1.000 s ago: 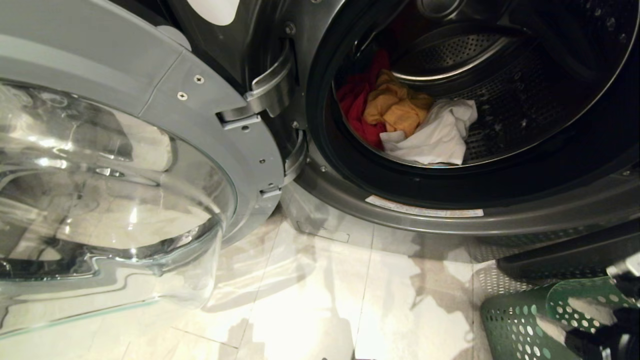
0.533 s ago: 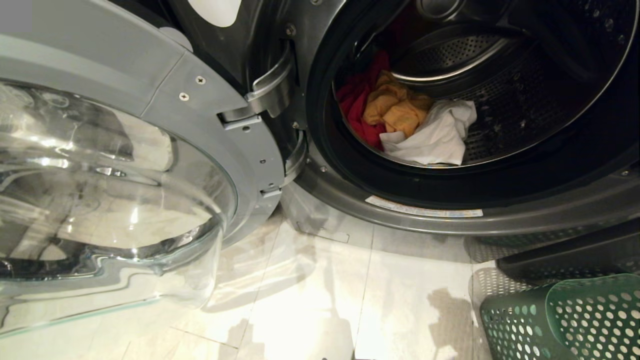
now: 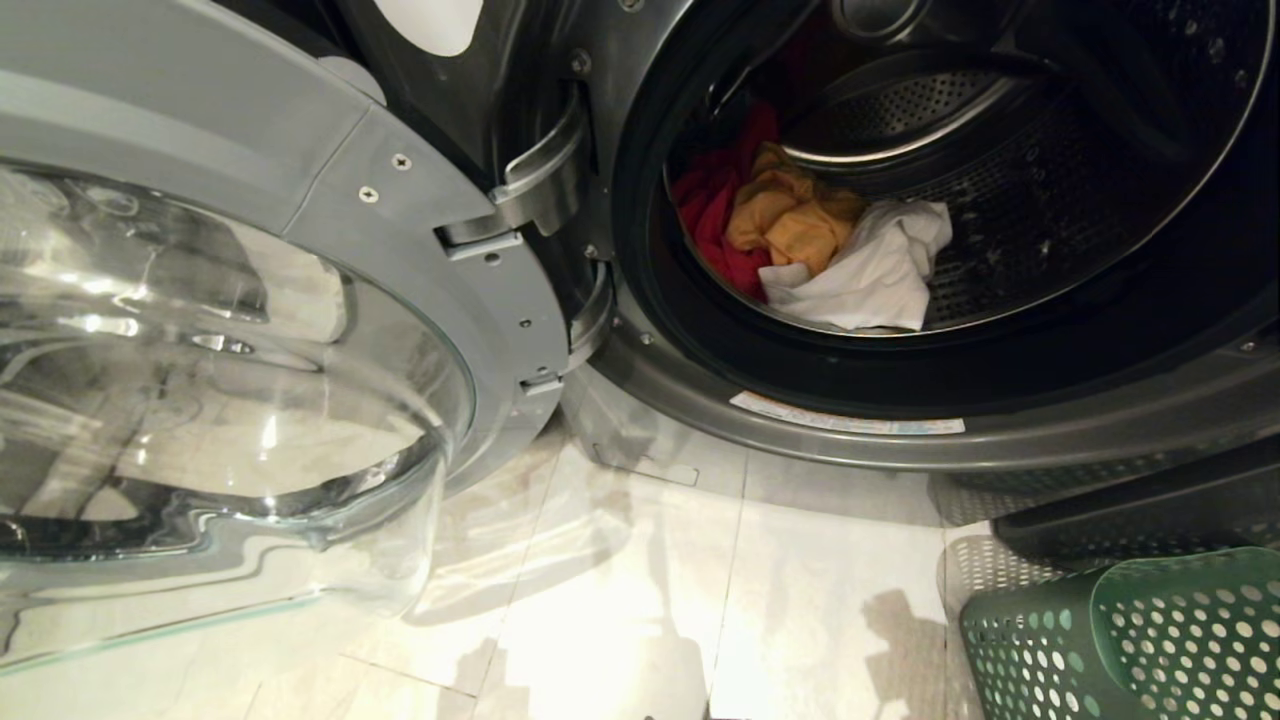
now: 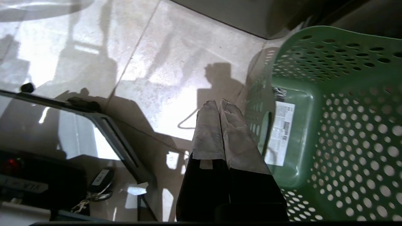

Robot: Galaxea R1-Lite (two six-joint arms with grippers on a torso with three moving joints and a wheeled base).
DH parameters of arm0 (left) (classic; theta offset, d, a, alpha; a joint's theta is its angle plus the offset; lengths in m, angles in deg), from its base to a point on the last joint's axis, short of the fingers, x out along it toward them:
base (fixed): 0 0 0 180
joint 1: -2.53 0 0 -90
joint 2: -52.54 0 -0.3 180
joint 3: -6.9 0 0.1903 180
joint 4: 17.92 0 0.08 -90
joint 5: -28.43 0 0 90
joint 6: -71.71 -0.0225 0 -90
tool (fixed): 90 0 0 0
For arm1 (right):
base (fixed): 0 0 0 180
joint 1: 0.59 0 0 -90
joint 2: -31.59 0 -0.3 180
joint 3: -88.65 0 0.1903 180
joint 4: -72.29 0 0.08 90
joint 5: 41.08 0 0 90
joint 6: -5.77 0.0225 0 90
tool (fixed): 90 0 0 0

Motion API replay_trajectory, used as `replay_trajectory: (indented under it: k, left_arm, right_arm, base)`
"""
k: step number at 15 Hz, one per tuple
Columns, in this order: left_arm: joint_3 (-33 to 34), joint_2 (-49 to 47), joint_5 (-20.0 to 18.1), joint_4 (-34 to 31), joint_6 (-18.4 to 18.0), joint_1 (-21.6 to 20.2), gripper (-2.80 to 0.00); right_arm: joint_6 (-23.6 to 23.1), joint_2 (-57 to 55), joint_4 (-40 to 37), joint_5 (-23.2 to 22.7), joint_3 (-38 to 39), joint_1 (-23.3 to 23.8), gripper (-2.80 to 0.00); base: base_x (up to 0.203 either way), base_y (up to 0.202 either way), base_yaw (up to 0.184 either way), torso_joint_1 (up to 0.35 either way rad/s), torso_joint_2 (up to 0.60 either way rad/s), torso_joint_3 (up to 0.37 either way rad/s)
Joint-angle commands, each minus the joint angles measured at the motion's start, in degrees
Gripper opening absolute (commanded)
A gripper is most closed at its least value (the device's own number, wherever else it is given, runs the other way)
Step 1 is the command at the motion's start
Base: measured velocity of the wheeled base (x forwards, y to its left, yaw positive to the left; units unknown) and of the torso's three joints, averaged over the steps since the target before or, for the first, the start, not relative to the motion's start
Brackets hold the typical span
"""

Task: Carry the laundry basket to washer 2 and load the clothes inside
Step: Close the washing machine door with the left hand

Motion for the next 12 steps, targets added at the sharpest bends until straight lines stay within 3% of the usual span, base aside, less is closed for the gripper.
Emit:
replay_trajectory:
  k: [1,7,12]
  left_arm:
    - [0.44,0.0,0.0,0.02,0.03,-0.02,-2.8]
    - [0.44,0.0,0.0,0.02,0.03,-0.02,-2.8]
    - [0.44,0.0,0.0,0.02,0.03,-0.02,-2.8]
  right_arm:
    - [-0.28,-0.34,-0.28,-0.01,0.49,3.41,-2.8]
    - [-1.27,16.05,-0.19,-0.36,0.49,5.09,-2.8]
    - [0.6,15.93,-0.29,-0.13,0.48,5.51,-2.8]
  base:
    - [0.0,0.0,0.0,0.0,0.0,0.0]
    - [0.0,0.0,0.0,0.0,0.0,0.0]
    - [0.0,0.0,0.0,0.0,0.0,0.0]
